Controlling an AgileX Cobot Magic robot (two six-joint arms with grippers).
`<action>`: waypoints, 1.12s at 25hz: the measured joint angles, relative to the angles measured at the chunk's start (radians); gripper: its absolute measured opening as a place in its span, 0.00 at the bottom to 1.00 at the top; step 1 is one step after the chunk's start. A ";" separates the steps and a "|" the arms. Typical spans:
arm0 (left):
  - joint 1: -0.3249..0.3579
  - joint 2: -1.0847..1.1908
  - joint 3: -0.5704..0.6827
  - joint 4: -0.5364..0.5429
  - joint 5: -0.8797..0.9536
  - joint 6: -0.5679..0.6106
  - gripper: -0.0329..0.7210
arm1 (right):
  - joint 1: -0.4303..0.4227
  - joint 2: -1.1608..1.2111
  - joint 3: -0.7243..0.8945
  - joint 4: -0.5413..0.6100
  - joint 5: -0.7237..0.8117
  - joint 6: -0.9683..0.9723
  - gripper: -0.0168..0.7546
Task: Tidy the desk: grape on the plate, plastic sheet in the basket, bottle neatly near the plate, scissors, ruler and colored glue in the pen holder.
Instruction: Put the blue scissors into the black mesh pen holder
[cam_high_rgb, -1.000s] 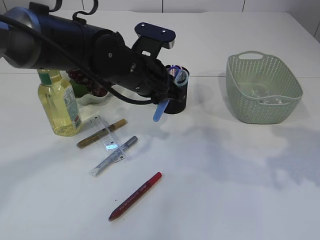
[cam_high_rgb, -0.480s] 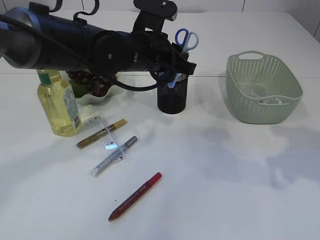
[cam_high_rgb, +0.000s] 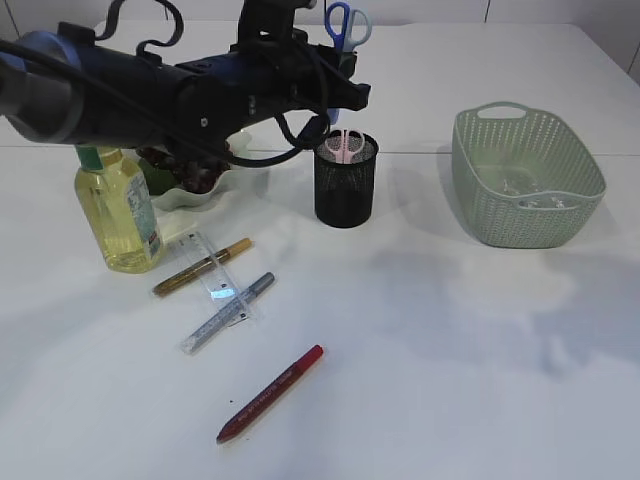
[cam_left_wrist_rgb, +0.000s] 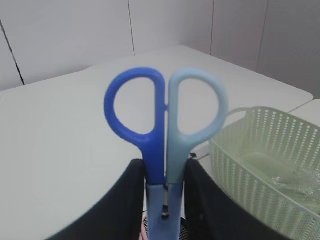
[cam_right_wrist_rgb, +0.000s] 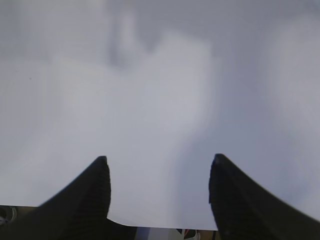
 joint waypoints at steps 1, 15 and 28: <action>0.000 0.012 0.000 0.000 -0.018 0.000 0.29 | 0.000 0.000 0.000 0.000 0.000 0.000 0.66; 0.000 0.171 -0.122 0.000 -0.141 0.000 0.29 | 0.000 0.000 0.000 -0.006 -0.013 0.000 0.66; 0.023 0.210 -0.164 -0.023 -0.061 0.000 0.30 | 0.000 0.000 0.000 -0.008 -0.023 0.000 0.66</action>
